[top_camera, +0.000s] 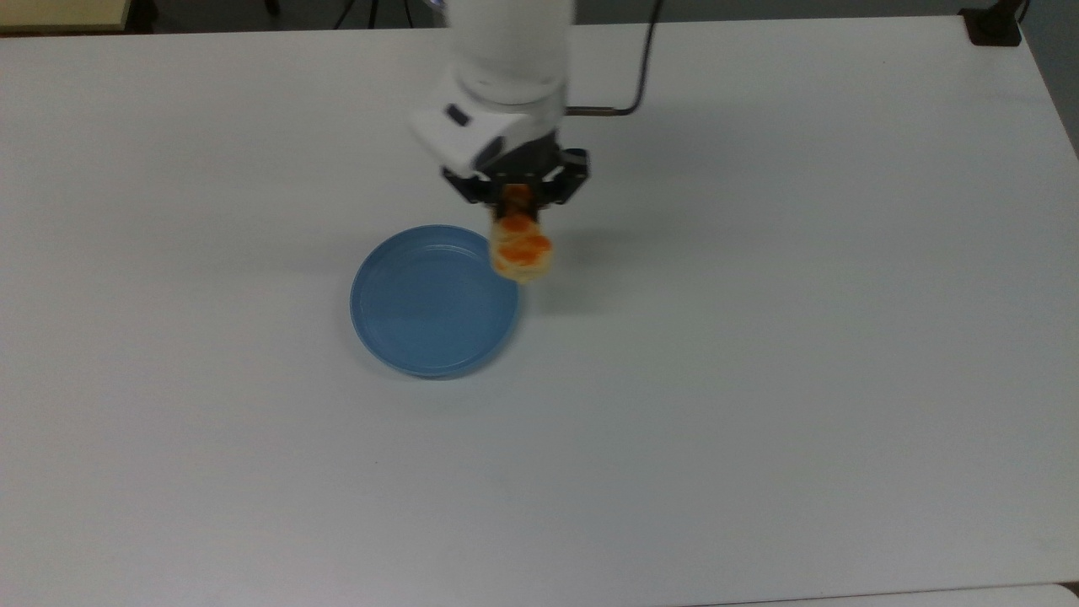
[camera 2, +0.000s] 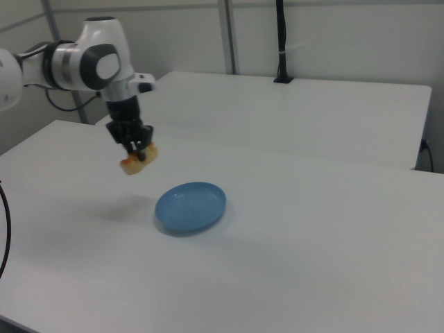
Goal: Put the bread on the table
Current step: 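Lift the bread off the plate and carry it beside the plate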
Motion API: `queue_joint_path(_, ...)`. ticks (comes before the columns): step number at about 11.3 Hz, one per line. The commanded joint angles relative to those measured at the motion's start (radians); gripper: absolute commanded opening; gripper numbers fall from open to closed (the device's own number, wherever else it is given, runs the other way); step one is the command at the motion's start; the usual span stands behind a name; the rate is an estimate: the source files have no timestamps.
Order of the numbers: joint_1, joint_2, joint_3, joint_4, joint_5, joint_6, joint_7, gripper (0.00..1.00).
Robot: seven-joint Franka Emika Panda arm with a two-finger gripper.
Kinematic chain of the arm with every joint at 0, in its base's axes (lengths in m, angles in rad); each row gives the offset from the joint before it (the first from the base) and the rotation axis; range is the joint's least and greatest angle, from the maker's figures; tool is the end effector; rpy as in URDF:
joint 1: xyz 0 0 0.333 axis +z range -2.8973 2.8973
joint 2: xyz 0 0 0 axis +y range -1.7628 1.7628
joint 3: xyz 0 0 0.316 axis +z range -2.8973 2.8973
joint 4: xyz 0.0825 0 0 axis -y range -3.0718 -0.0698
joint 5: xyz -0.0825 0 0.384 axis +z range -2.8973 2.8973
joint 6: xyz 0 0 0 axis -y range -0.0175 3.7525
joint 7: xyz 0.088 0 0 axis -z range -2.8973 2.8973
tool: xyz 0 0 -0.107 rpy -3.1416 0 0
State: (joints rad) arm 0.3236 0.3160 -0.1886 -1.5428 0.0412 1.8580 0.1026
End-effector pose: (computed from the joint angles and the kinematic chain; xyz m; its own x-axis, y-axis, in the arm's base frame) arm 0.6470 0.1054 0.4738 0.9995 0.0301 0.0068 0.0300 -0.9994 0.0181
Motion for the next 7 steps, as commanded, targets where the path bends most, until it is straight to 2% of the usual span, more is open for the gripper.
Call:
queue_joint_path(1, 0.147, 0.018, -0.02, 0.004, 0.063, -0.003, 0.093, 0.34)
queue_joint_path(3, 0.186, 0.057, -0.008, 0.001, 0.071, 0.012, 0.156, 0.34)
queue_joint_path(7, 0.178, 0.086, 0.009, -0.039, 0.074, 0.083, 0.17, 0.38)
